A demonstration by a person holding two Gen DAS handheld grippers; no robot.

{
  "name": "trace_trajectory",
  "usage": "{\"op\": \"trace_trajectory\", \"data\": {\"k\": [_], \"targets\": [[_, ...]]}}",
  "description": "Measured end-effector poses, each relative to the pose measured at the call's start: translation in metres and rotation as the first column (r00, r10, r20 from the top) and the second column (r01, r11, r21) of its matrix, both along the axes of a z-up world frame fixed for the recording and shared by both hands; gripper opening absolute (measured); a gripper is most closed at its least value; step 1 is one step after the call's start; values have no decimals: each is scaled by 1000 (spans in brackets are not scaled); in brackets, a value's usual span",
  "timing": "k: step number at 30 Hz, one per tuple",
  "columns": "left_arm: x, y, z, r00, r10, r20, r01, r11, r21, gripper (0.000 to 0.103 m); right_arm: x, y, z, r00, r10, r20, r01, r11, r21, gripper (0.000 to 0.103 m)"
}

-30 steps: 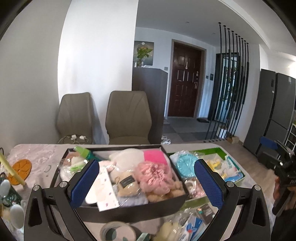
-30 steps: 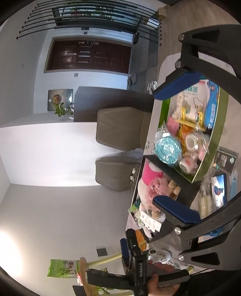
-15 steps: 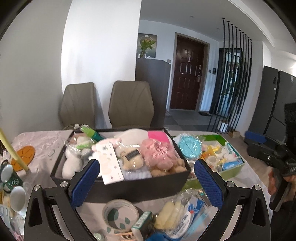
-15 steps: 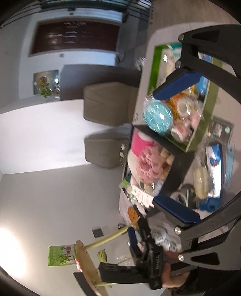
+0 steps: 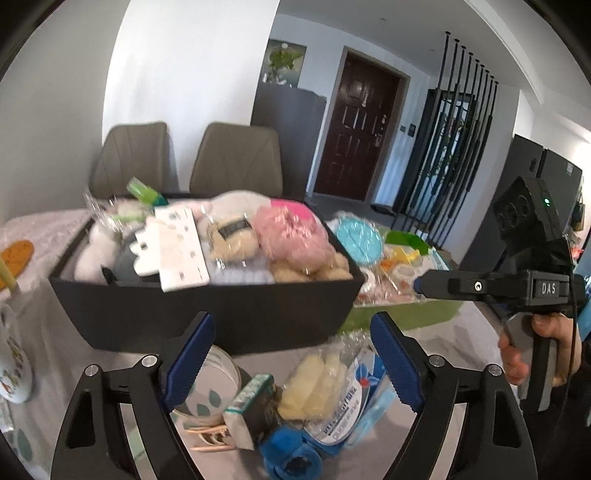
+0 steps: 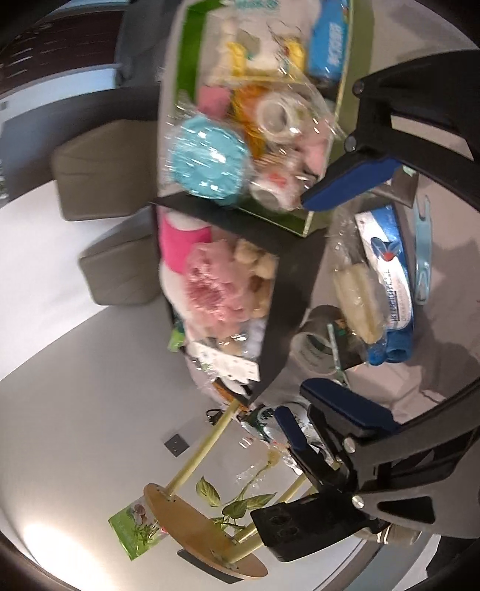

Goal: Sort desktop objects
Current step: 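Move the left gripper back to the bagged cream-white item beside the blue sponge, then close the left gripper on the bagged cream-white item and lift it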

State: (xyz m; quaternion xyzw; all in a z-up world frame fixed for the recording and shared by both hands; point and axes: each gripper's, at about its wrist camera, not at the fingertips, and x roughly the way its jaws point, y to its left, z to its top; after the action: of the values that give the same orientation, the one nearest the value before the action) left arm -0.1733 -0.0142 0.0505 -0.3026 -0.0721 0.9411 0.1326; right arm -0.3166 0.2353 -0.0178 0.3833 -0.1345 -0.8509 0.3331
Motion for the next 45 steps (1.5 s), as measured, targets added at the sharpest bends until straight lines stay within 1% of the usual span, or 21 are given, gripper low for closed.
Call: {"op": "trace_trajectory", "data": {"k": [4,8,14,19,23,28,33,35,36,37,38,39,40,43,45], "targets": [[-3,6,-15,998,-26,51,26,1000,-8,86,-7,-6,-15,997,38,67,-36,999,-36,92],[-1,15,-17,996,-54,65,56,998,-26,86,-11,-13,-26,992,46,114,-44,999,-20,92],[0,24,-26,989,-94,111,98,994,-38,86,-19,-17,-45,981,20,195,-22,1000,9,92],[-3,30,-37,982,-110,156,118,992,-47,86,-25,-16,-58,975,-16,222,6,999,45,93],[-8,30,-44,973,-124,194,134,990,-36,86,-31,-15,-69,969,-34,243,22,998,53,93],[-11,33,-52,965,-133,225,149,987,-55,86,-36,-20,-82,965,-38,259,21,998,67,93],[-14,36,-61,955,-141,260,164,984,-69,86,-39,-18,-91,967,-41,253,30,998,48,92],[-14,37,-63,953,-142,266,168,983,-77,86,-40,-19,-94,968,-34,247,25,999,37,87],[-13,38,-64,953,-143,266,169,982,-79,86,-40,-20,-95,968,-32,247,23,999,38,82],[-13,37,-65,952,-144,269,170,982,-78,82,-41,-21,-97,968,-29,248,19,999,42,78],[-14,37,-66,952,-135,274,164,983,-85,73,-41,-21,-99,969,-31,243,20,999,47,76],[-15,36,-68,952,-125,279,157,983,-94,67,-41,-20,-100,970,-33,239,22,998,51,70],[-16,34,-71,951,-116,287,150,983,-102,56,-41,-21,-101,971,-37,237,25,998,55,63],[-18,29,-76,947,-118,297,149,985,-83,55,-44,-18,-104,969,-51,242,38,997,60,53],[-16,29,-74,950,-115,292,147,985,-92,55,-44,-18,-103,969,-52,240,37,997,63,53]]}}
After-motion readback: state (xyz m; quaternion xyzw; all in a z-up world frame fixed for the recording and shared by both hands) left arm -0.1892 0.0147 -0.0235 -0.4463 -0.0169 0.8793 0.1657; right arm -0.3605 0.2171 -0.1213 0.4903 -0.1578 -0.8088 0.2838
